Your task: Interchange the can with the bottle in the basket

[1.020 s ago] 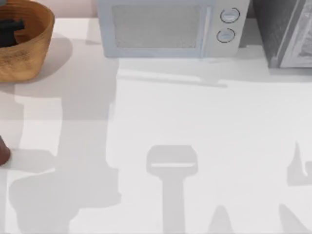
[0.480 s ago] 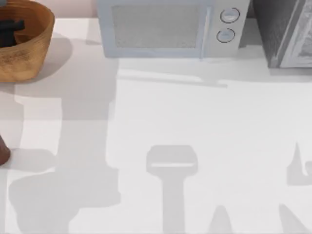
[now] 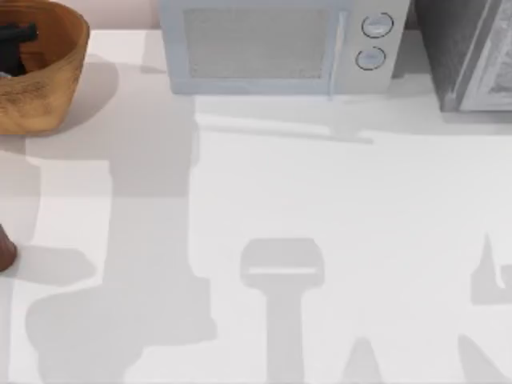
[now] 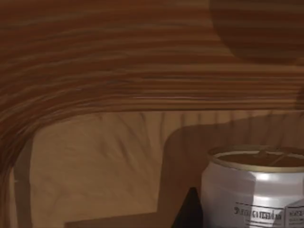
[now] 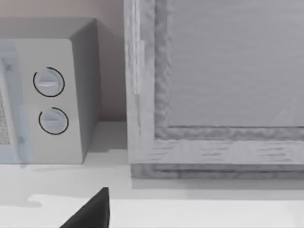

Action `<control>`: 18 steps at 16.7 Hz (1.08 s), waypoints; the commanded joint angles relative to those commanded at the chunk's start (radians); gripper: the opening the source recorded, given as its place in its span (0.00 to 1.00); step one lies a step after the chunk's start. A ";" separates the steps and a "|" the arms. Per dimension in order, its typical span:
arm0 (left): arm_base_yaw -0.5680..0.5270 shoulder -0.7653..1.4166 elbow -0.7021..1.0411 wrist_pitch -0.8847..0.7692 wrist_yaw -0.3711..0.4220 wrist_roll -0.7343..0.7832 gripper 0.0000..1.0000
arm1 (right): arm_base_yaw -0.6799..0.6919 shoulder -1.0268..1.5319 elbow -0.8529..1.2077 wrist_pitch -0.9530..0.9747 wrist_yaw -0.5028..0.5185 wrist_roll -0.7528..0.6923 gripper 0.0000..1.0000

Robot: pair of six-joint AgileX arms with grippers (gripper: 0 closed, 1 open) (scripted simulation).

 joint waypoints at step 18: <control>-0.138 -1.691 -1.812 0.833 -0.134 -0.072 0.00 | 0.000 0.000 0.000 0.000 0.000 0.000 1.00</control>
